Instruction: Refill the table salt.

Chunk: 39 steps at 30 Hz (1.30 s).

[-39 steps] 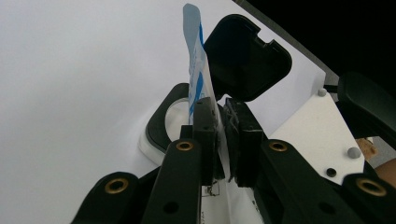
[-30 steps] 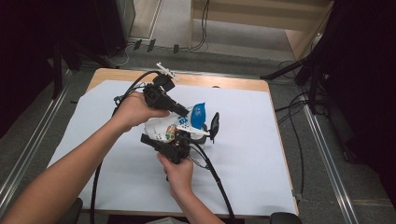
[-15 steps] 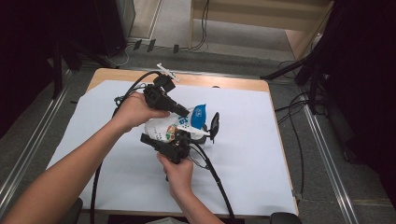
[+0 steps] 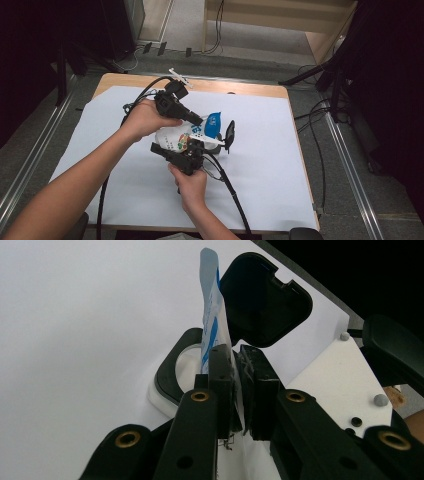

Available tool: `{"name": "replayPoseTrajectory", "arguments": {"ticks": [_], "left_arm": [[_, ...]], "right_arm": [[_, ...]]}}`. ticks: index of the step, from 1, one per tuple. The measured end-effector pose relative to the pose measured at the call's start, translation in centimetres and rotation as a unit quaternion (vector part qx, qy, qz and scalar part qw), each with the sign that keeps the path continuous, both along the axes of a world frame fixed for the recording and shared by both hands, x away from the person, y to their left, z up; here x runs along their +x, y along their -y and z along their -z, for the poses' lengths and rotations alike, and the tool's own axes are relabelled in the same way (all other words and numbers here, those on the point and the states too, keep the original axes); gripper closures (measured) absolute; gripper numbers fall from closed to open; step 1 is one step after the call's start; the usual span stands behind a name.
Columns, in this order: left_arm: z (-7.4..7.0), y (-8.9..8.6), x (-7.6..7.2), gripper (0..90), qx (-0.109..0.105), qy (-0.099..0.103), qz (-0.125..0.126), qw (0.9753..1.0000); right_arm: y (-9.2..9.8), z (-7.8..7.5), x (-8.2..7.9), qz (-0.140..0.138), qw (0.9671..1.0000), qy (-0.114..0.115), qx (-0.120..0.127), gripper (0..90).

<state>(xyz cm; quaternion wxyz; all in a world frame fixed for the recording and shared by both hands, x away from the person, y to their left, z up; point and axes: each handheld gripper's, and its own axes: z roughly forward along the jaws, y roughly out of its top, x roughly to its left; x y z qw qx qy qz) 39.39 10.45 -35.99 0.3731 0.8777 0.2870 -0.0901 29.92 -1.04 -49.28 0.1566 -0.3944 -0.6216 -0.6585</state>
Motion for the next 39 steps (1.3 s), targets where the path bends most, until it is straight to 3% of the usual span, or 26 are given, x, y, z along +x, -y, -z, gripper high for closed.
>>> {"name": "replayPoseTrajectory", "arguments": {"ticks": [12, 39], "left_arm": [[0.03, 0.07, -0.02, 85.2, 0.001, 0.0, -0.003, 1.0], [0.15, 0.53, 0.17, 85.1, 0.005, 0.001, -0.006, 1.0]], "right_arm": [[0.04, 0.08, 0.08, 0.001, 1.0, 0.005, -0.006, 69.5], [0.25, 0.38, 0.43, 0.002, 0.9999, -0.008, 0.006, 69.7]]}}
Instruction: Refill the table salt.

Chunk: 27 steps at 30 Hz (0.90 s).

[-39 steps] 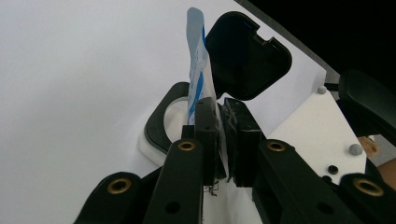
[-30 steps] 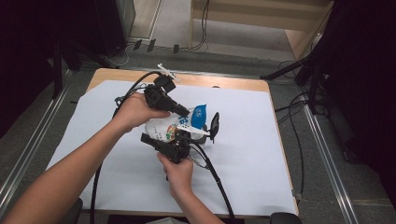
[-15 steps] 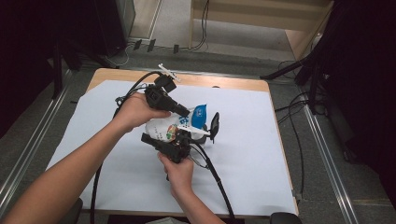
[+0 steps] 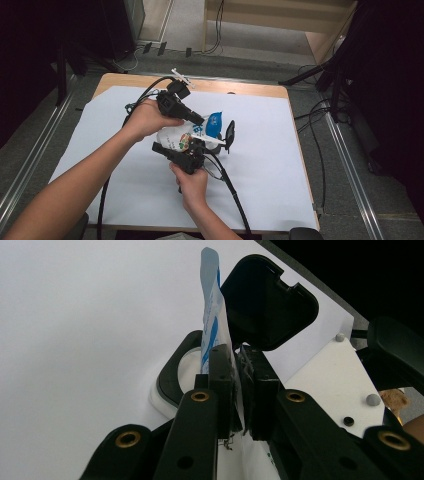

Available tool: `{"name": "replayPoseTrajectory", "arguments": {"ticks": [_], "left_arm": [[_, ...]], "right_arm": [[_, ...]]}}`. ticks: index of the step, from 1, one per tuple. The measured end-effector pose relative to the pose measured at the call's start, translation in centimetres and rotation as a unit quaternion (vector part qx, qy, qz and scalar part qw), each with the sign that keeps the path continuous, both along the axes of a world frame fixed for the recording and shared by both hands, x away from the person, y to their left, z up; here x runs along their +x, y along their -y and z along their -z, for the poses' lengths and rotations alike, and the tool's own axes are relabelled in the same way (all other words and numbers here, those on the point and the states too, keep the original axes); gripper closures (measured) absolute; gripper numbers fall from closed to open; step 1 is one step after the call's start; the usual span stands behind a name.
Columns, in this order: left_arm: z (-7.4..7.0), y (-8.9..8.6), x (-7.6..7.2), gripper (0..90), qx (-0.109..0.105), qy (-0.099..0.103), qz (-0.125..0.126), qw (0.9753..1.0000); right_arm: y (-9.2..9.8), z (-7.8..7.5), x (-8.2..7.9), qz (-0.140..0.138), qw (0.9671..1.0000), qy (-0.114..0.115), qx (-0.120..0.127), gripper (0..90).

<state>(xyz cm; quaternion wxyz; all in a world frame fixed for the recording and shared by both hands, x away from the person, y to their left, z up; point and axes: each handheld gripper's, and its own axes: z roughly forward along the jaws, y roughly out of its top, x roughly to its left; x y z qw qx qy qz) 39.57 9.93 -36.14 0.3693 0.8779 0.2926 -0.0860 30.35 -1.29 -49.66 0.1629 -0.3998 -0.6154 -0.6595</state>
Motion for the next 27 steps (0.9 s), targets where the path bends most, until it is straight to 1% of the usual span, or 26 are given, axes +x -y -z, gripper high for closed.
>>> {"name": "replayPoseTrajectory", "arguments": {"ticks": [7, 12, 14, 19, 24, 27], "left_arm": [[0.0, 0.06, 0.0, 85.1, 0.001, 0.002, 0.0, 1.0], [-0.03, 0.03, 0.01, 85.1, 0.002, 0.001, -0.001, 1.0], [-0.04, 0.03, 0.01, 85.1, 0.004, 0.003, -0.002, 1.0], [-0.17, -0.1, -0.09, 85.3, 0.002, 0.004, -0.003, 1.0], [-0.18, -0.17, -0.11, 85.4, 0.003, 0.005, -0.002, 1.0], [-0.14, -0.18, -0.13, 85.4, 0.0, 0.006, -0.002, 1.0]], "right_arm": [[0.06, 0.02, 0.03, 0.001, 1.0, -0.001, 0.0, 69.7], [-0.04, 0.01, 0.02, 0.001, 1.0, -0.003, 0.004, 69.7], [-0.07, -0.01, 0.02, -0.001, 1.0, -0.004, 0.004, 69.7], [-0.15, -0.22, -0.08, 0.0, 1.0, 0.002, -0.002, 69.7], [-0.25, -0.24, -0.09, -0.001, 1.0, 0.001, 0.0, 69.7], [-0.2, -0.26, -0.12, -0.001, 1.0, 0.004, -0.004, 69.7]]}}
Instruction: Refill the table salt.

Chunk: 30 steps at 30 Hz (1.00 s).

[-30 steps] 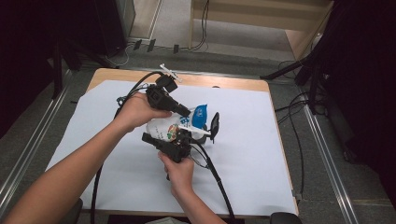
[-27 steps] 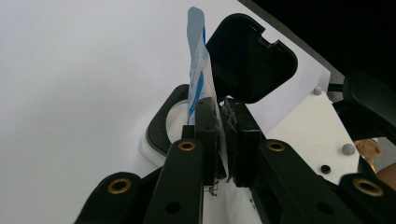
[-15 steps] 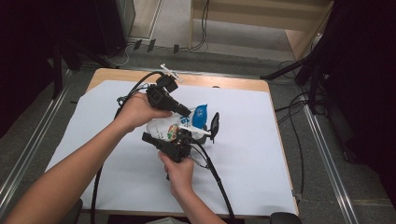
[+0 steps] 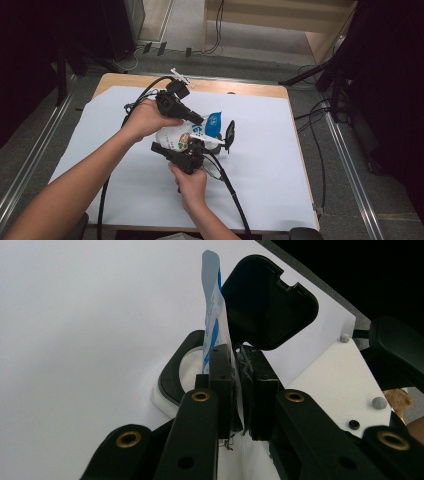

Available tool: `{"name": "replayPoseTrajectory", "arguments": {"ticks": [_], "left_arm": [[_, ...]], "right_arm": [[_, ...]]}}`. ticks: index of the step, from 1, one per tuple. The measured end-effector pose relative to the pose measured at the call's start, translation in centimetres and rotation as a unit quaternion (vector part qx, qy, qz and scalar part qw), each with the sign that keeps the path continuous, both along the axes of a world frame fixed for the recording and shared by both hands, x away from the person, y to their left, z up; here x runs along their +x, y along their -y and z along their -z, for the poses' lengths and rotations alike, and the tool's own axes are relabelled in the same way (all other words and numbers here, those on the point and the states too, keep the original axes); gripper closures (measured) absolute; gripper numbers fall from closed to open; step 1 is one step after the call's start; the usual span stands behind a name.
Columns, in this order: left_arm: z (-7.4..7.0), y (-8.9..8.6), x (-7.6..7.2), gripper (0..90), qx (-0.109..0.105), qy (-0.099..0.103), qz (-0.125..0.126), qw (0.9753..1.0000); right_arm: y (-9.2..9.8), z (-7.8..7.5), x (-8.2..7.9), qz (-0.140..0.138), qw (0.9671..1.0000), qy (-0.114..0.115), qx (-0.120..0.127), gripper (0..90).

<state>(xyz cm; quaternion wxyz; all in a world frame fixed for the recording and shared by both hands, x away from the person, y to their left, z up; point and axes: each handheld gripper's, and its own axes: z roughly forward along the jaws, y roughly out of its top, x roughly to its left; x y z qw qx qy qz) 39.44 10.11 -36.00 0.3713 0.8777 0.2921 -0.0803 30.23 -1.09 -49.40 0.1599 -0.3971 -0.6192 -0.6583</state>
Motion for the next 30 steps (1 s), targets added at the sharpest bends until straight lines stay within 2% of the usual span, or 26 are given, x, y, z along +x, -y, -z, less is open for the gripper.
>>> {"name": "replayPoseTrajectory", "arguments": {"ticks": [30], "left_arm": [[0.0, 0.13, 0.01, 85.5, -0.001, 0.0, -0.002, 1.0]], "right_arm": [[0.11, -0.02, 0.11, 0.001, 1.0, -0.003, 0.001, 69.7]]}}
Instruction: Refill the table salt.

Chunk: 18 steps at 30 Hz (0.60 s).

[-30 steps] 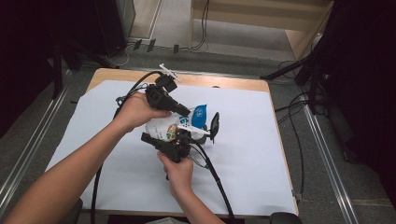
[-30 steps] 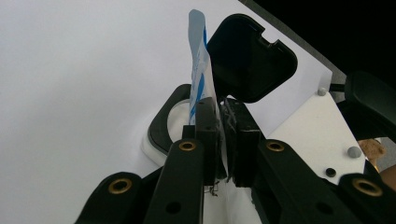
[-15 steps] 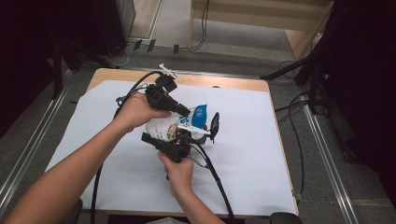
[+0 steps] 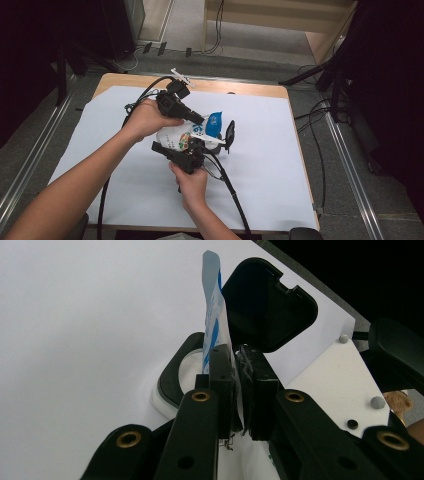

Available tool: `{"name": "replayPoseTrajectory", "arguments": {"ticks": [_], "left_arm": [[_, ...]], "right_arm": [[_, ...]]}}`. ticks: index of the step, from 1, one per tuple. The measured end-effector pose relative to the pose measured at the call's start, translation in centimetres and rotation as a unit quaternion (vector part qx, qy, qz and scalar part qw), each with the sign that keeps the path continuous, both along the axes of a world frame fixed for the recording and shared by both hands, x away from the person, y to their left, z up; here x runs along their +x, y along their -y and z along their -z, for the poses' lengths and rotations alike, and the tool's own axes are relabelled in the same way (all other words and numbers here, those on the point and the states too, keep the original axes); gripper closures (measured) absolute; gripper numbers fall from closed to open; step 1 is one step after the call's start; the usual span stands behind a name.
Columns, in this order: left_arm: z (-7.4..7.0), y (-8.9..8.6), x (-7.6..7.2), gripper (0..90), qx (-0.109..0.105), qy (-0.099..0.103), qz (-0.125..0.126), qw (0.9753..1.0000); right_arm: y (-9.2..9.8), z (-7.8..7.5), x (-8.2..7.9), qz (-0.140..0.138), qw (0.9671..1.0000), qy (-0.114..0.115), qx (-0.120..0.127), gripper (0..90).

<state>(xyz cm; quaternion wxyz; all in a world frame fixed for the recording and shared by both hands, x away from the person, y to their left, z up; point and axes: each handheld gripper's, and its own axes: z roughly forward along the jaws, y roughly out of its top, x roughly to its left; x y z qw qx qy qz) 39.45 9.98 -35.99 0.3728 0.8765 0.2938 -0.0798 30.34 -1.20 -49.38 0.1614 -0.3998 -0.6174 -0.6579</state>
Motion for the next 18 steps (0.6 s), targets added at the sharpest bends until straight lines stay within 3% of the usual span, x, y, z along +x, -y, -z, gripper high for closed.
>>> {"name": "replayPoseTrajectory", "arguments": {"ticks": [18], "left_arm": [[-0.07, 0.24, 0.06, 85.4, 0.005, -0.001, 0.001, 1.0]], "right_arm": [[0.04, -0.1, 0.04, -0.003, 0.9998, -0.014, 0.017, 69.8]]}}
